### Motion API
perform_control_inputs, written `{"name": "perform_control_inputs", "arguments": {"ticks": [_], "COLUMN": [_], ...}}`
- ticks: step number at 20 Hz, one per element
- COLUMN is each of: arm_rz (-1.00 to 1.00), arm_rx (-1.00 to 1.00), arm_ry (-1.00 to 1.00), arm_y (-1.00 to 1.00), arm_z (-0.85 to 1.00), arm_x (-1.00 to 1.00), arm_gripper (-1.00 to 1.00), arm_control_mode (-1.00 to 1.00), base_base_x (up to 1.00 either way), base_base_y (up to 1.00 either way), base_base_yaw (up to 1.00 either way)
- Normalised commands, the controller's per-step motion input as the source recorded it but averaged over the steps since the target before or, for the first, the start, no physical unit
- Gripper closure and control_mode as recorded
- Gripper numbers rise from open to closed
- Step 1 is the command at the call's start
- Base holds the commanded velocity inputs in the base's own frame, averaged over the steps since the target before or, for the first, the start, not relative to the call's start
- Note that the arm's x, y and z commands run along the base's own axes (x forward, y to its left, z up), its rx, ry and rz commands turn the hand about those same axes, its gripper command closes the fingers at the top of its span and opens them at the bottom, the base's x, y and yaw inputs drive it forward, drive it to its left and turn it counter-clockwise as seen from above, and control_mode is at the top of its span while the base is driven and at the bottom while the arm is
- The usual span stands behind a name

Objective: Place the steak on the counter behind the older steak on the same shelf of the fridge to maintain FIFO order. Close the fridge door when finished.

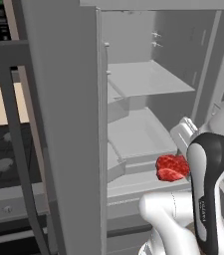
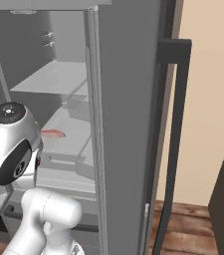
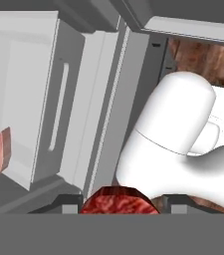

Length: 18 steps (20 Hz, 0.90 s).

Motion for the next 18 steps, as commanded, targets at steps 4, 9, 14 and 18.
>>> {"name": "perform_control_inputs", "arguments": {"ticks": [4, 9, 14, 18], "arm_rz": [0.01, 0.0, -0.06, -0.02], "arm_rx": [0.0, 0.0, 0.0, 0.0], "arm_ry": [-0.01, -0.1, -0.06, -0.01], "arm_y": [0.0, 0.0, 0.06, 0.16], "arm_z": [0.0, 0.07, -0.01, -0.24], "arm_x": [0.14, 0.89, 1.0, 1.0], "arm_gripper": [1.0, 1.0, 1.0, 1.0], "arm_control_mode": [-1.0, -1.0, -1.0, -1.0], "base_base_x": [0.44, 0.0, 0.0, 0.0], "base_base_y": [0.06, 0.0, 0.0, 0.0], "base_base_yaw": [0.05, 0.0, 0.0, 0.0]}}
